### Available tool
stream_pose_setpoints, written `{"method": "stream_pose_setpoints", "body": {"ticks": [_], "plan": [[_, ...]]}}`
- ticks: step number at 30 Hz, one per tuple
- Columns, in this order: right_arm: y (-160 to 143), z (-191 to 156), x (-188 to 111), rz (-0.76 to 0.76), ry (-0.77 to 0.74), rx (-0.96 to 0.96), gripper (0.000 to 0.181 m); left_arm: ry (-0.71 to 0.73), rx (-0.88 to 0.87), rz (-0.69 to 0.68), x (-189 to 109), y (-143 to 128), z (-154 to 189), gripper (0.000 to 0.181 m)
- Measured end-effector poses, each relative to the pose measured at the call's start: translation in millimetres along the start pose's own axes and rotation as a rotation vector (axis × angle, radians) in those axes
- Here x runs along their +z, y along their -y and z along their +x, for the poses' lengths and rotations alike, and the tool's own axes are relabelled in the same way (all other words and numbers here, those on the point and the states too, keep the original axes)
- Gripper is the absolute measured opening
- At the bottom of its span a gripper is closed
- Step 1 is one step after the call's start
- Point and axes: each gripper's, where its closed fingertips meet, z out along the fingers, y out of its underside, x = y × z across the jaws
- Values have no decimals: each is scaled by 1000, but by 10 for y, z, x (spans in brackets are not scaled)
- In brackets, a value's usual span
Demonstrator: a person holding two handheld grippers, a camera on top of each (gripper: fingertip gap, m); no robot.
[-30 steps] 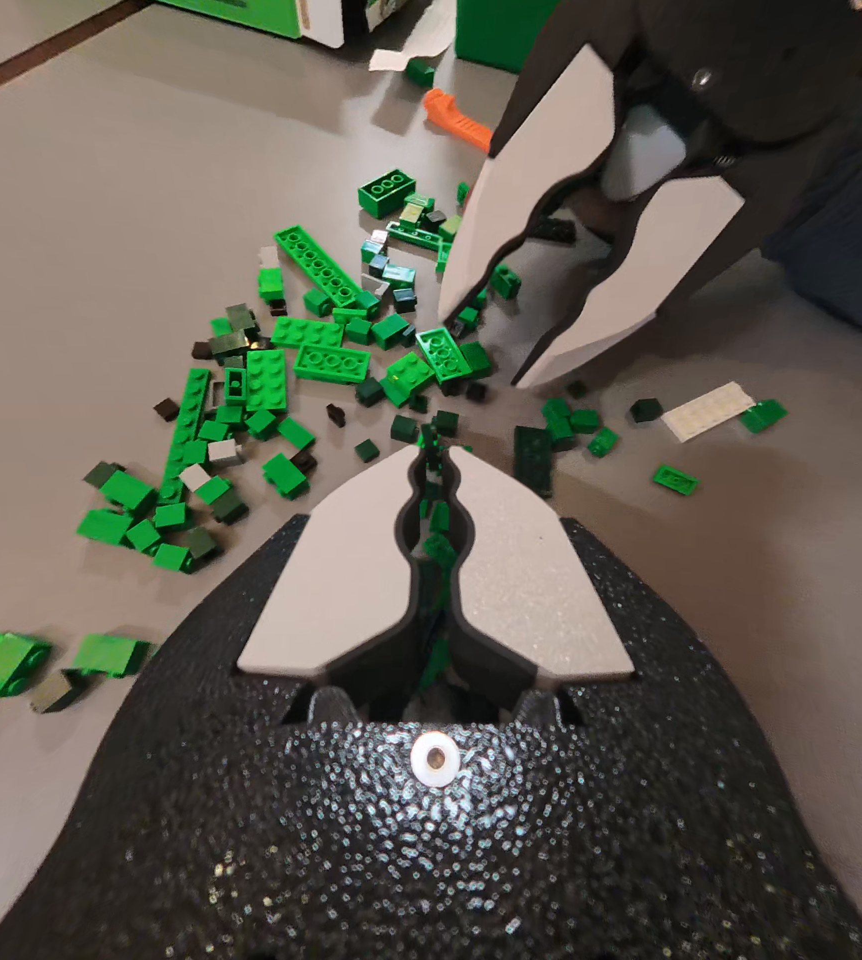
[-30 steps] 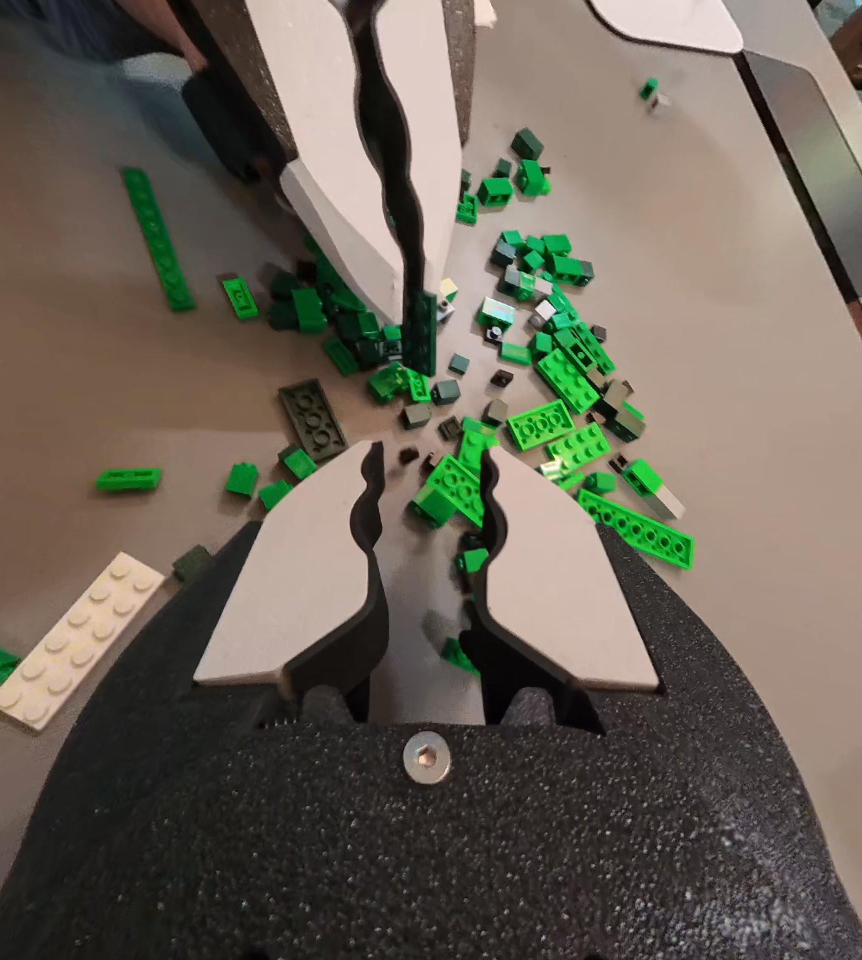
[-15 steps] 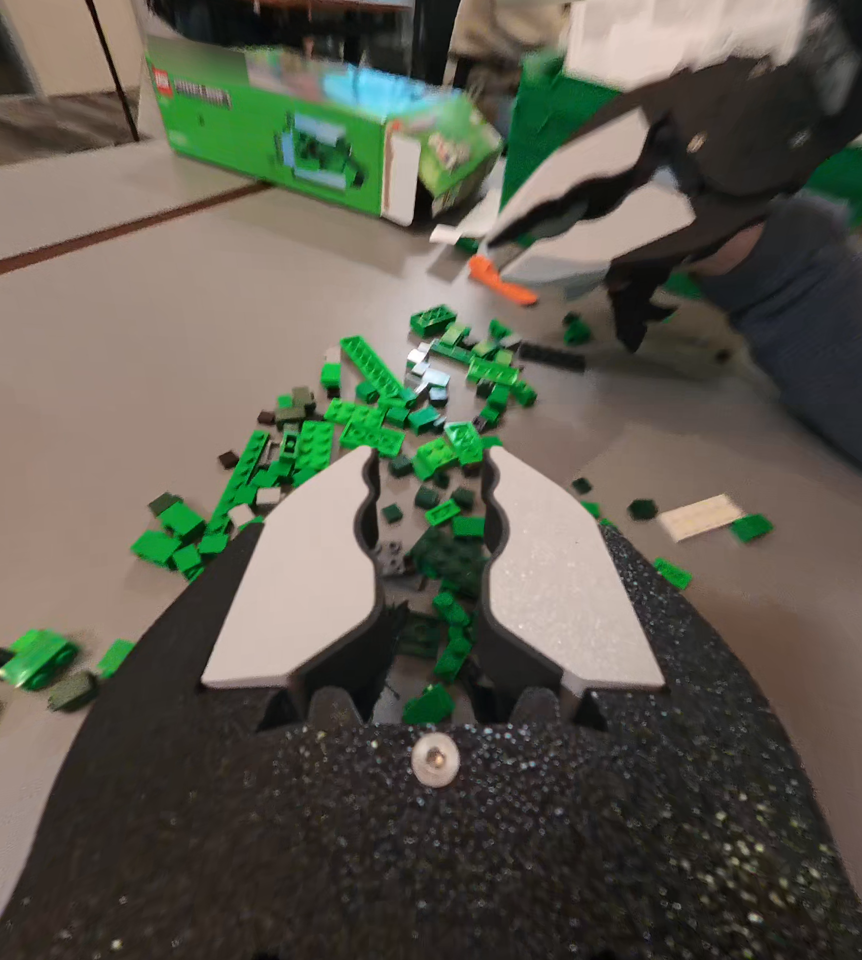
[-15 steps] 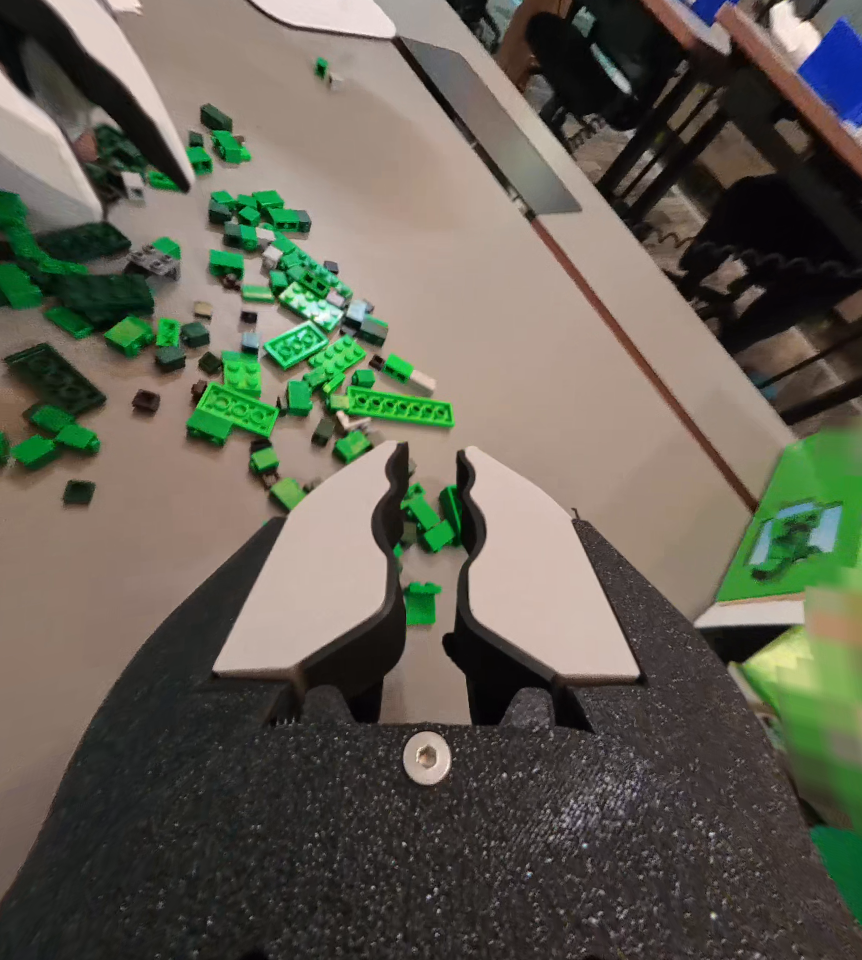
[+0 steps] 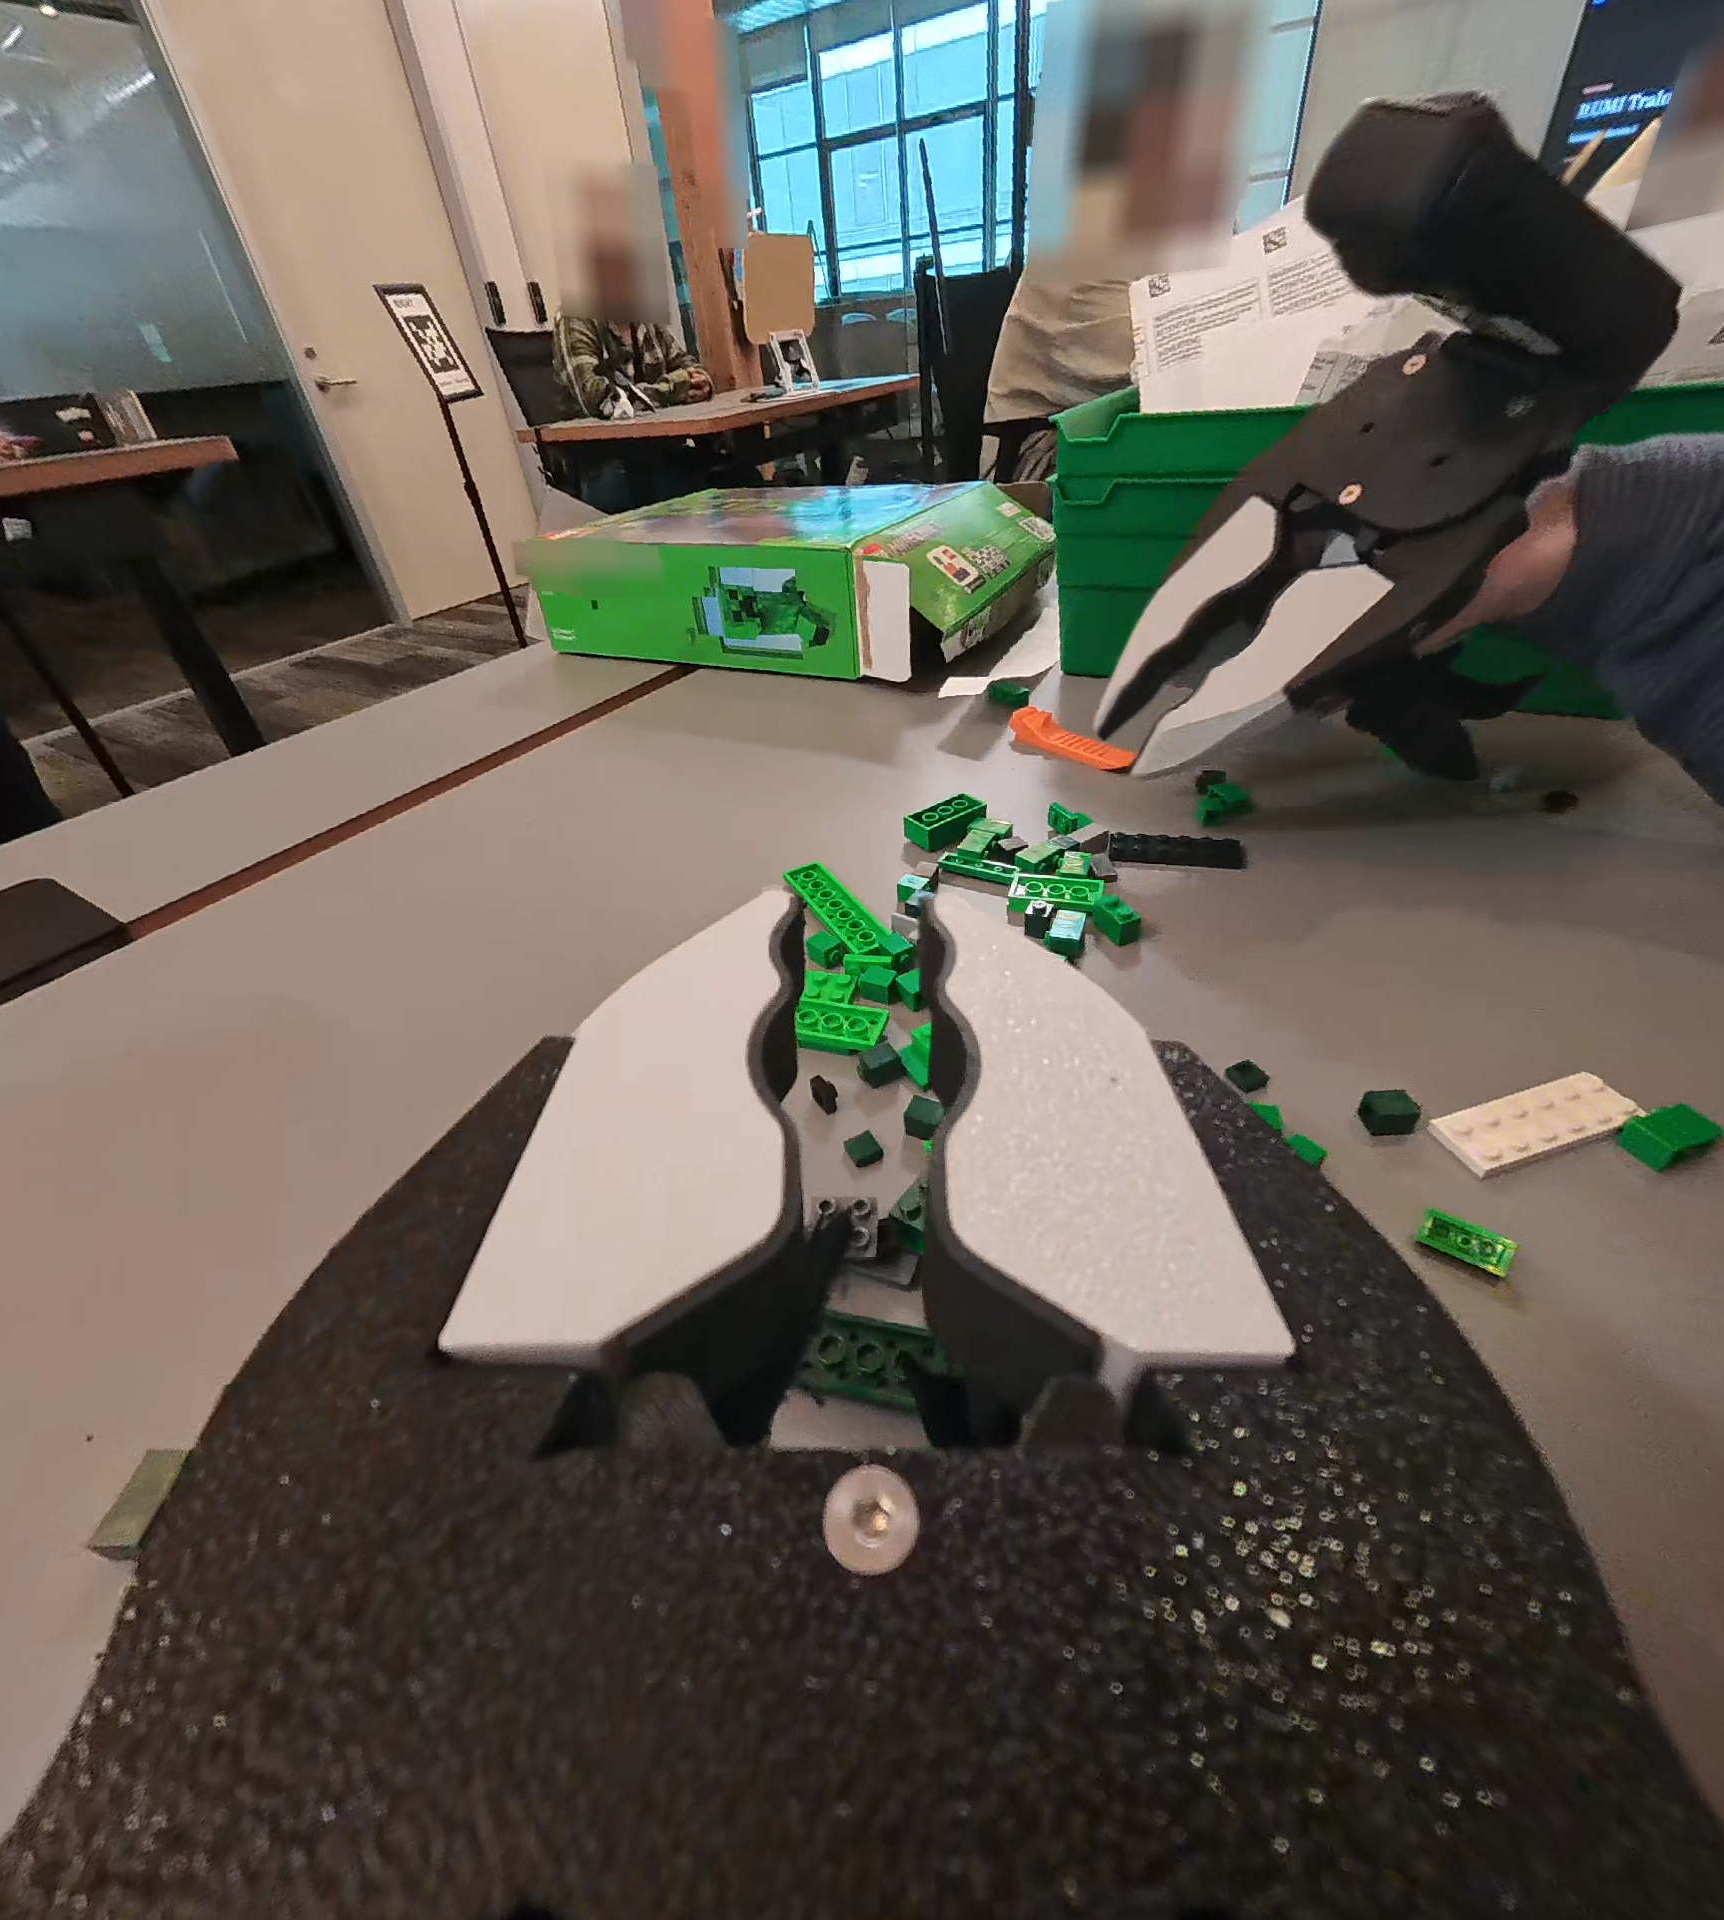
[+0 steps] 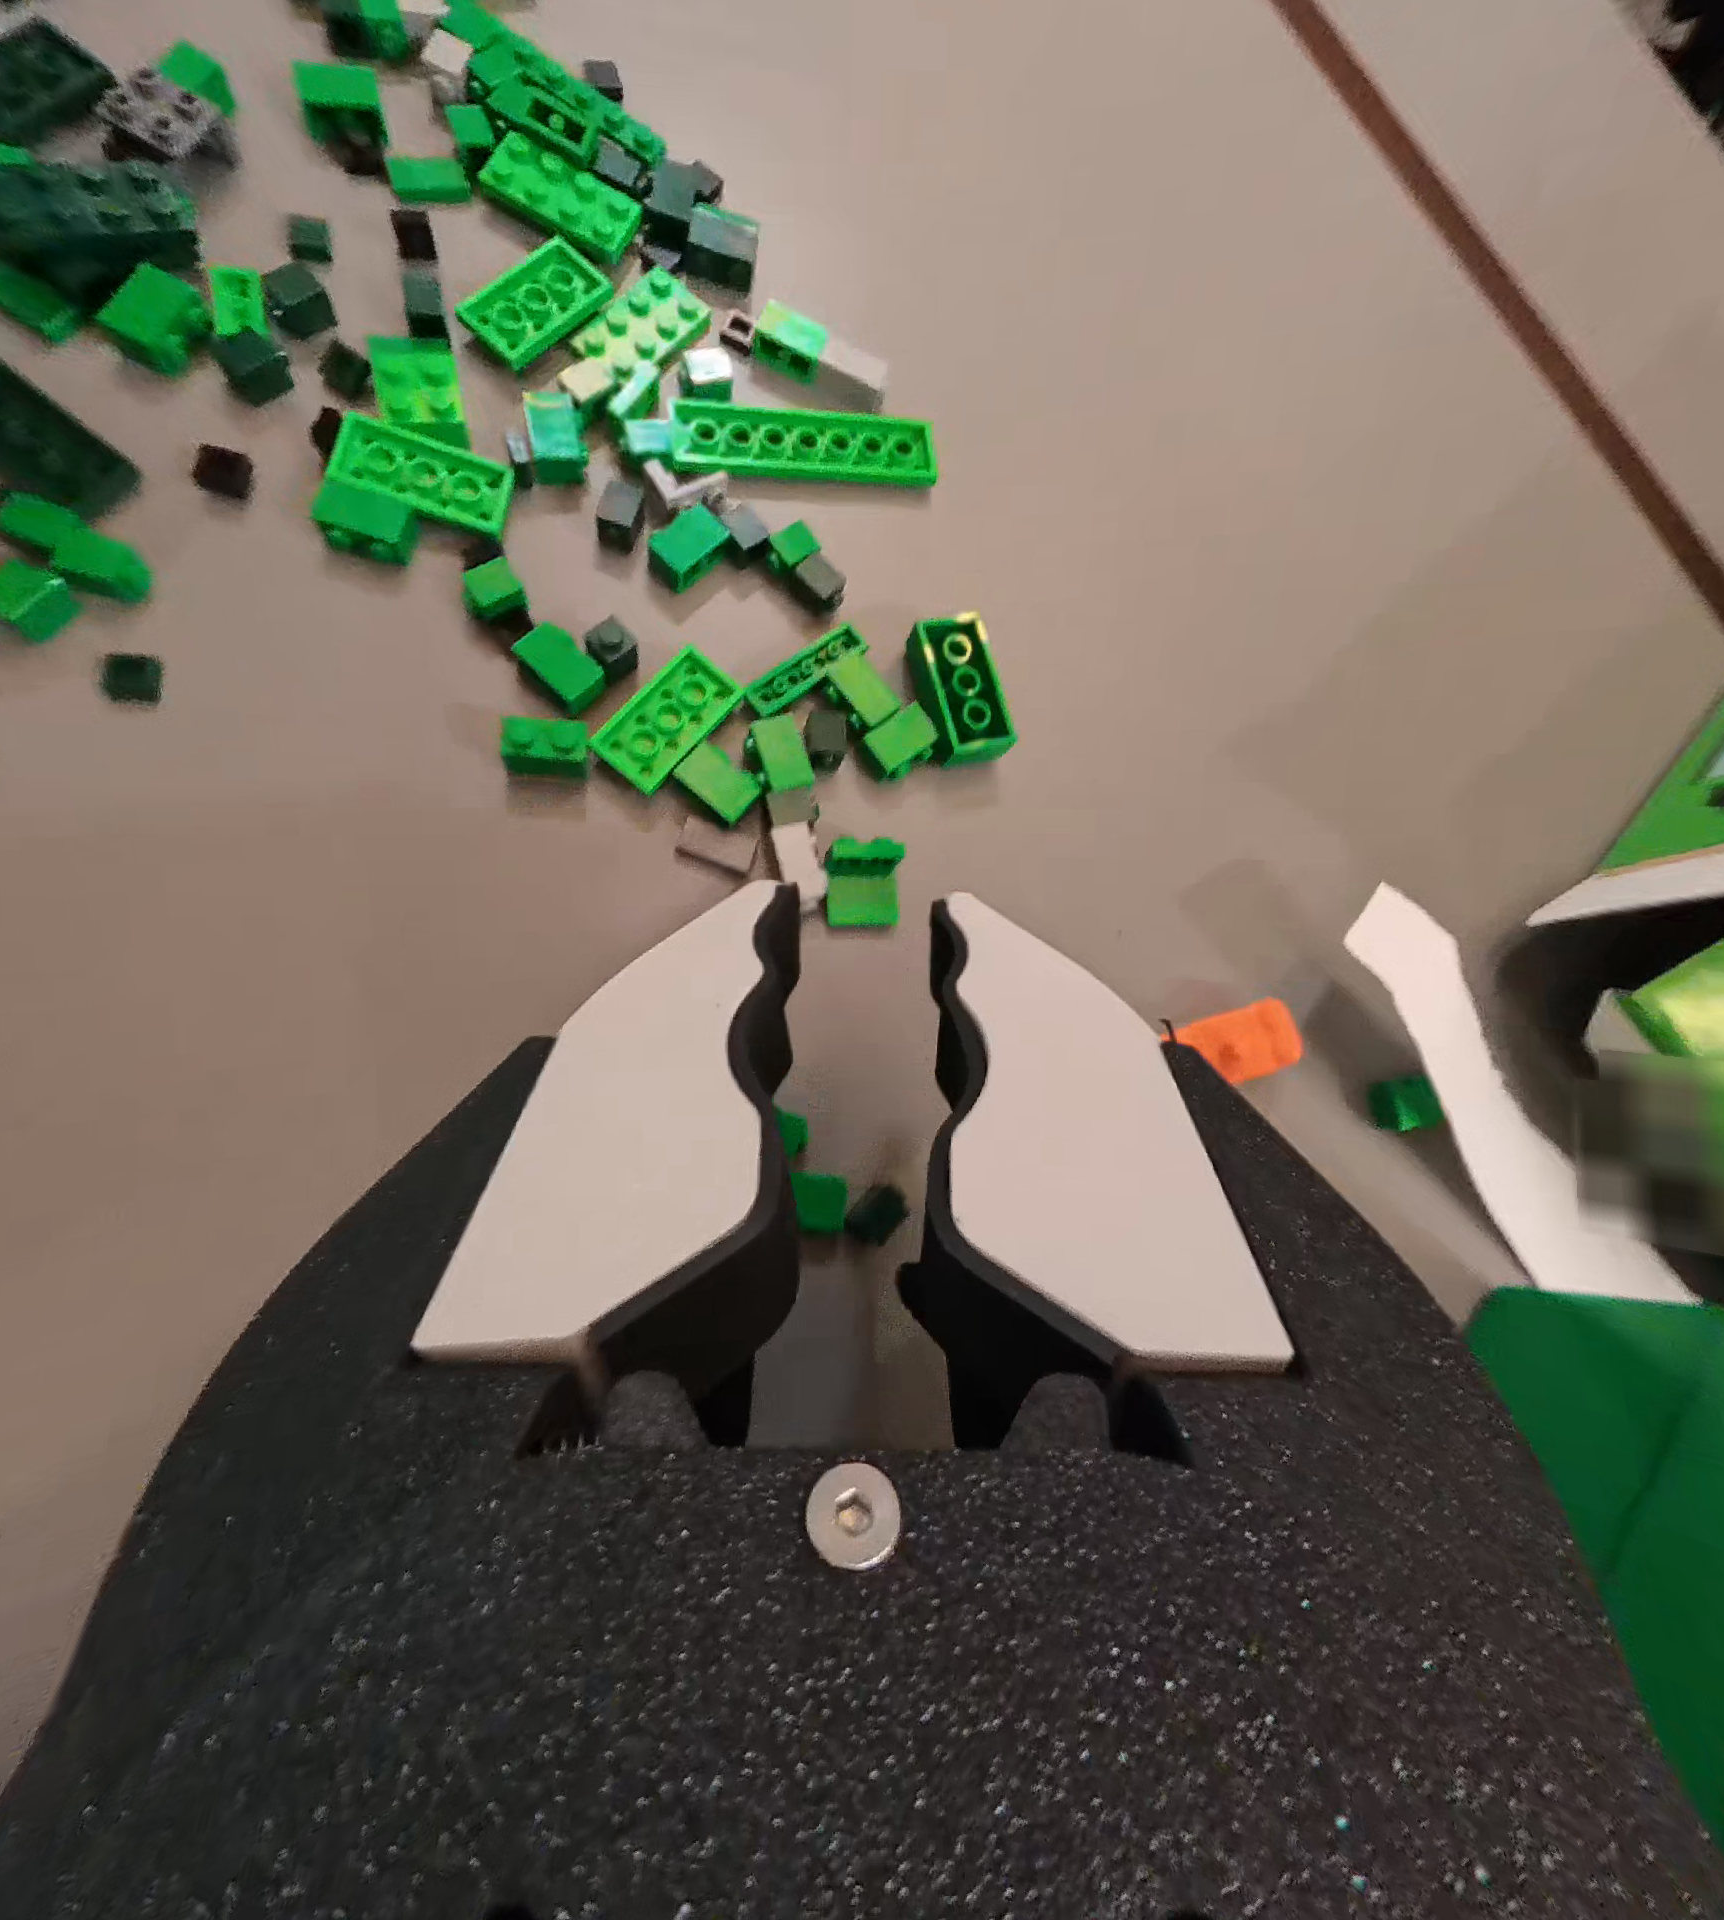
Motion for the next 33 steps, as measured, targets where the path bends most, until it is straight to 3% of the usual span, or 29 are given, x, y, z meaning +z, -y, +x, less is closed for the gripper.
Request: {"method": "stream_pose_setpoints", "body": {"ticks": [1, 3, 7, 12, 16, 20, 26, 33], "plan": [[25, 11, 50, -4, -26, -21, 23, 2, 1, 3, -2, 4, -3, 19], [53, 63, 145, -17, -88, -53, 23, 4, -3, 6, -4, 6, -8, 19], [81, -40, 266, 13, -14, -16, 18, -2, -18, 13, -13, 15, -13, 14], [47, 190, 283, 22, -141, 4, 15, 33, -47, 62, -58, 69, -88, 6], [191, 552, 128, 129, -394, 32, 11, 183, -51, 162, -218, 197, -345, 0], [210, 807, -59, 147, -623, 7, 0, 333, 108, 224, -379, 341, -485, 0], [293, 941, -281, 234, -754, 51, 0, 358, 191, 276, -428, 408, -480, 0], [478, 997, -626, 365, -911, 23, 0, 350, 131, 326, -501, 435, -552, 0]]}}
